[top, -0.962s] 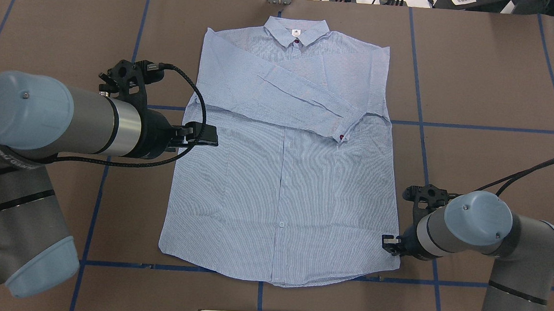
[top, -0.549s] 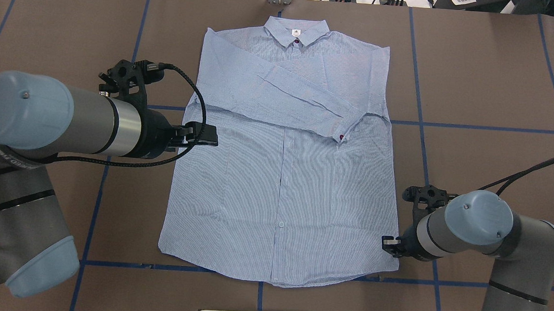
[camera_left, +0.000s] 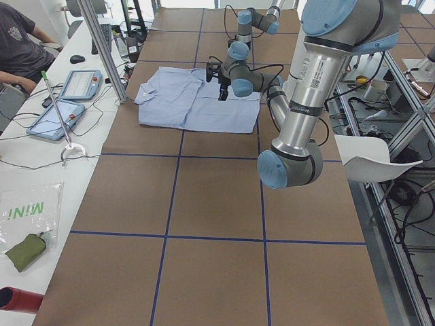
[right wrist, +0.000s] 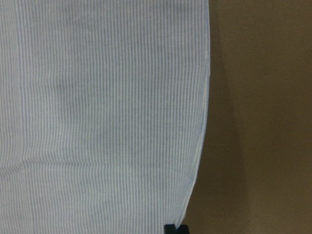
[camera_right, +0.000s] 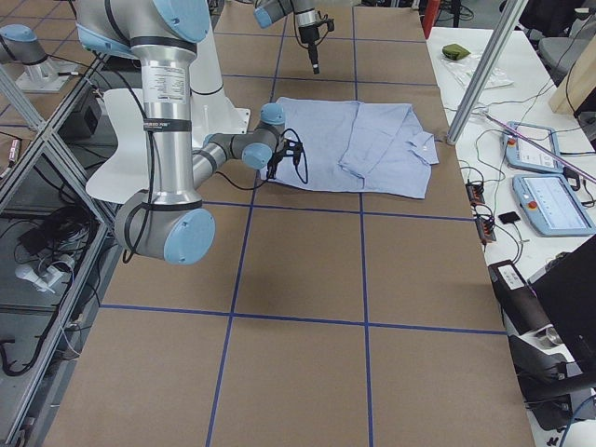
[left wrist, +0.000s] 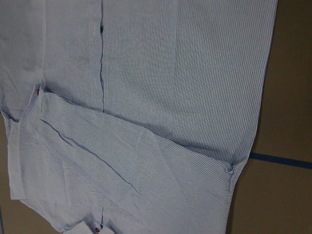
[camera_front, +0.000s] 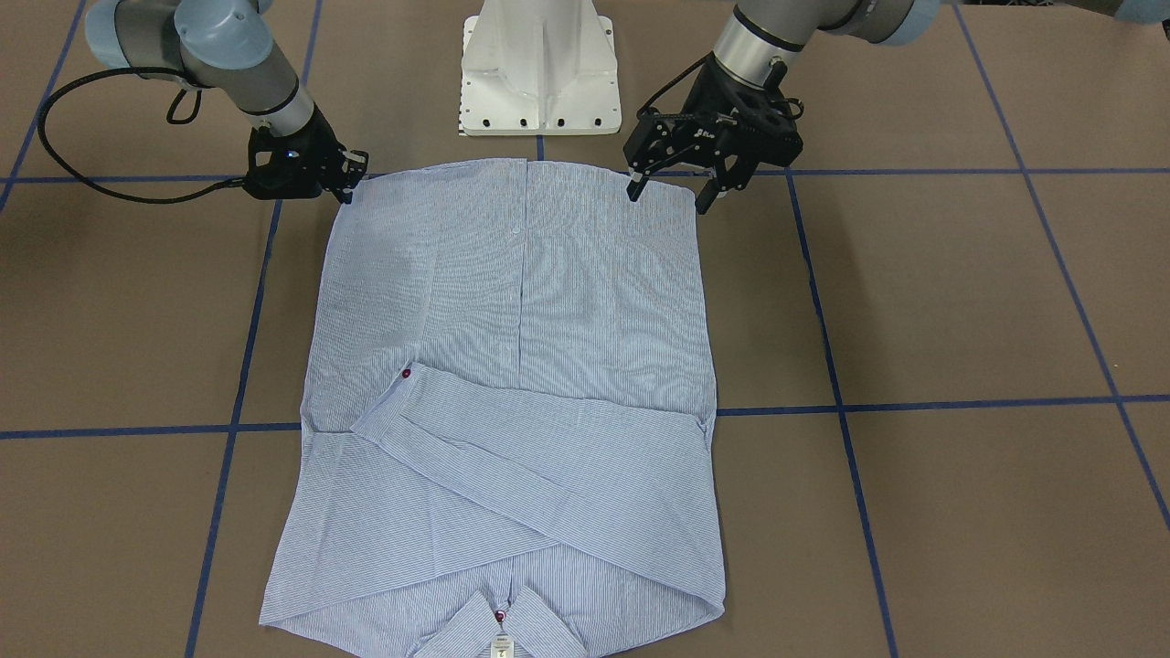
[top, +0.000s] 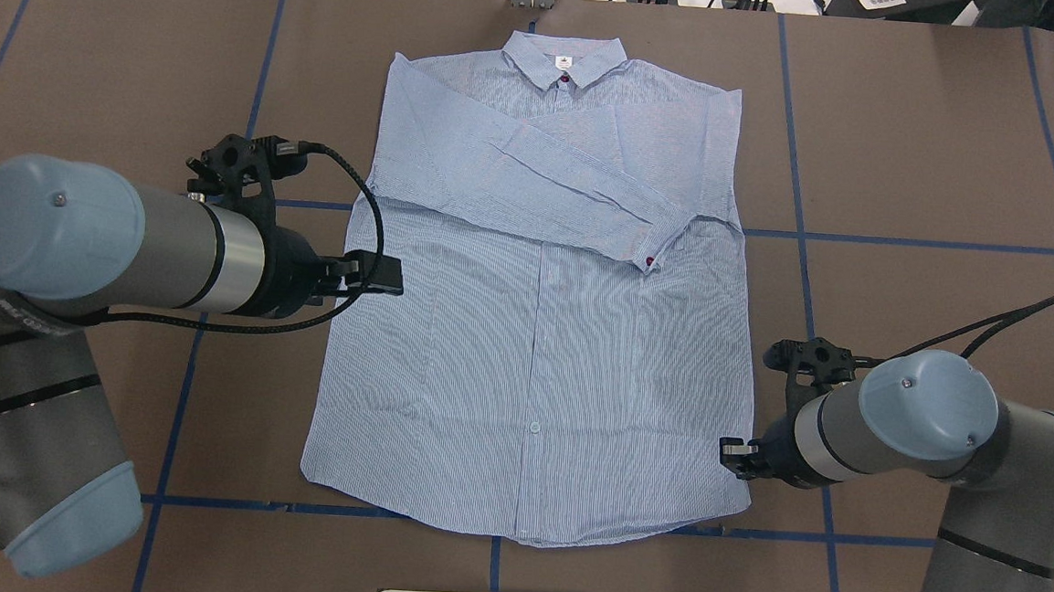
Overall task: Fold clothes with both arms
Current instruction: 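Lower the left gripper to the hem corner nearest it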
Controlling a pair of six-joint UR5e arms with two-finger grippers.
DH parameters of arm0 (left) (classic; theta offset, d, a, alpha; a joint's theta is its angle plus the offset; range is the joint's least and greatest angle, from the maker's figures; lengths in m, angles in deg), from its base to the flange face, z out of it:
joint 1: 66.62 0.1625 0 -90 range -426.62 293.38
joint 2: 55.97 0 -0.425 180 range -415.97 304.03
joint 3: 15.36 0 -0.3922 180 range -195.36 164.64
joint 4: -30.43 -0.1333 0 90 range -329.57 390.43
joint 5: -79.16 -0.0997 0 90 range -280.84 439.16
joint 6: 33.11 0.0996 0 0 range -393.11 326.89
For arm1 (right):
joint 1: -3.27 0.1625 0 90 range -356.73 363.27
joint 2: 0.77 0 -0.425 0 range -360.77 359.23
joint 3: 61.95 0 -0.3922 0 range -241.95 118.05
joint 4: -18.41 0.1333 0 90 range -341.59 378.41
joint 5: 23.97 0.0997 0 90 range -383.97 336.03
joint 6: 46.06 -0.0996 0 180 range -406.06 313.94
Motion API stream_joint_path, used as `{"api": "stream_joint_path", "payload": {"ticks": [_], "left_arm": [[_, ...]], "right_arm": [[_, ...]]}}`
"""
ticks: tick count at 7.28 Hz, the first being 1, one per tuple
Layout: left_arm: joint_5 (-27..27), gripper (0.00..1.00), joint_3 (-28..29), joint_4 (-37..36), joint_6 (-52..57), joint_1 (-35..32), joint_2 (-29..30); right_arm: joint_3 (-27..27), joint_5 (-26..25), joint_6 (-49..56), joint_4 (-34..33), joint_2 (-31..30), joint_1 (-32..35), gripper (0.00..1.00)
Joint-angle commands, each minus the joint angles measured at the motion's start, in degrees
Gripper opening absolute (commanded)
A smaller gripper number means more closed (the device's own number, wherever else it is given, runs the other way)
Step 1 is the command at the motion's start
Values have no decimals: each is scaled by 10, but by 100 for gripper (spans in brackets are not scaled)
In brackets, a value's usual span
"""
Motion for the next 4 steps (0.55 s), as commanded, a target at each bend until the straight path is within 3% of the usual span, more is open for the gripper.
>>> {"api": "stream_joint_path", "payload": {"ticks": [1, 4], "left_arm": [[-5, 100, 0, 1, -1, 55, -48], [-49, 94, 35, -4, -1, 119, -68]], "right_arm": [[9, -1, 0, 1, 0, 12, 0], [19, -1, 1, 1, -2, 16, 0]]}}
